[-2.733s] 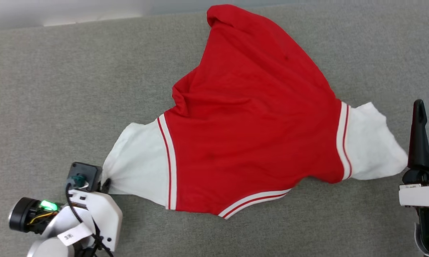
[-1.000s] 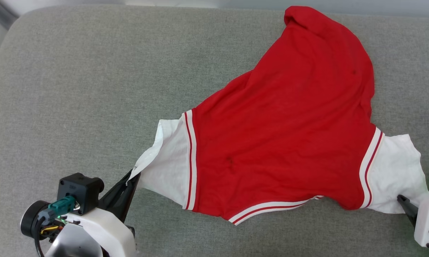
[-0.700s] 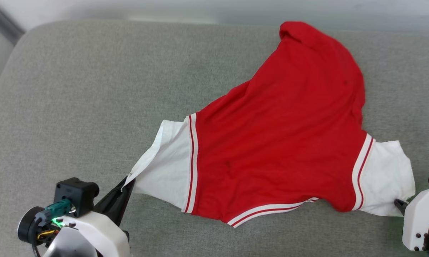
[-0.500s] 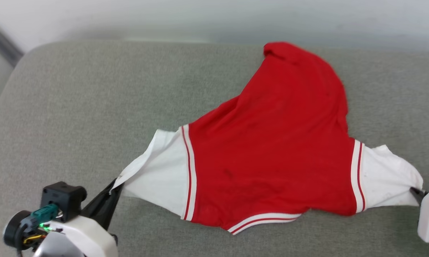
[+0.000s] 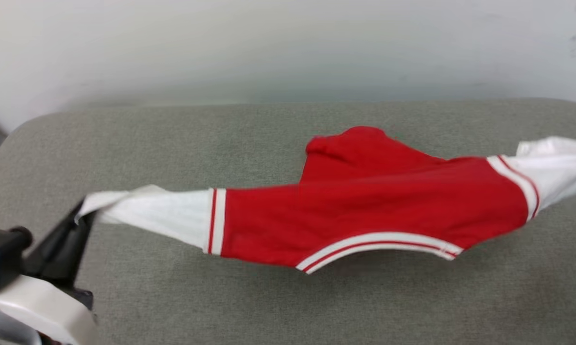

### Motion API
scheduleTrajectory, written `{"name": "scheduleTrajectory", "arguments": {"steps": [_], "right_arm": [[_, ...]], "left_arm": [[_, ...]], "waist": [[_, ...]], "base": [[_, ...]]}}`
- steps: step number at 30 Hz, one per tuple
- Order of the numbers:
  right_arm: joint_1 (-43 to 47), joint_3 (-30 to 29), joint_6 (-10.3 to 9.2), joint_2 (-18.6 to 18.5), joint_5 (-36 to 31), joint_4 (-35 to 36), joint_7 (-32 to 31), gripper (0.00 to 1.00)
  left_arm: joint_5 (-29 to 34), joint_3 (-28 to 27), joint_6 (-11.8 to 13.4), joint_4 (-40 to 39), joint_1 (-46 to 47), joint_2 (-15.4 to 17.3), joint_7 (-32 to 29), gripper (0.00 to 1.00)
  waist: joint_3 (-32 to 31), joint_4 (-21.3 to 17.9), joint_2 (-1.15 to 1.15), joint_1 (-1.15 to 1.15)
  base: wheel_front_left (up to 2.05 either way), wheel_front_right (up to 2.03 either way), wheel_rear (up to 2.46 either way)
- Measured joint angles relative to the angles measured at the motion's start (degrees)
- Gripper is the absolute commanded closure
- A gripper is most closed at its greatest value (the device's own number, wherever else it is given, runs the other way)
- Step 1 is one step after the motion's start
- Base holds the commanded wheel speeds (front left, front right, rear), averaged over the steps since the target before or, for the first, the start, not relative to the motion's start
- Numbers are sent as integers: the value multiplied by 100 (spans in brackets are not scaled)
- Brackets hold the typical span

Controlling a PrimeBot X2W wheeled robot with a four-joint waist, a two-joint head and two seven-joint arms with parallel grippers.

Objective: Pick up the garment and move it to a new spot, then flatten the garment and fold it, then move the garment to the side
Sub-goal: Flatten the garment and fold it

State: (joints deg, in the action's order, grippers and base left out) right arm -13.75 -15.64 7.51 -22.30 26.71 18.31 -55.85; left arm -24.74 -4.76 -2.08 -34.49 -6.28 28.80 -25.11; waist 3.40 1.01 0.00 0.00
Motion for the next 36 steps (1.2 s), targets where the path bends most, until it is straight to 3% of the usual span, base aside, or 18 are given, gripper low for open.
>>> {"name": "scheduleTrajectory", "arguments": {"steps": [10,15,20,26,36], "right_arm": [[-1099,-230,0,305,257,388,-152,100],[-1734,-339,0,714,293,437,13,100],[-2258,-297,0,987,247,433,143,100],[-3096,-347,0,1339,83,311,347,100],[-4887,-234,0,1315,-475,-480,1178,100]], "left_arm": [[-289,-723,102,-485,1053,346,43,100],[-268,-1049,408,-446,1885,379,174,100],[-200,-1131,558,-203,2565,504,301,100],[-182,-1139,586,97,3371,775,307,100],[-167,-515,394,1201,5387,1221,474,100]], "waist": [[68,-190,0,0],[186,-257,0,1],[384,-323,0,1],[807,-388,0,1],[1905,-429,0,2]], "base": [[0,0,0],[0,0,0],[0,0,0],[0,0,0],[0,0,0]]}}
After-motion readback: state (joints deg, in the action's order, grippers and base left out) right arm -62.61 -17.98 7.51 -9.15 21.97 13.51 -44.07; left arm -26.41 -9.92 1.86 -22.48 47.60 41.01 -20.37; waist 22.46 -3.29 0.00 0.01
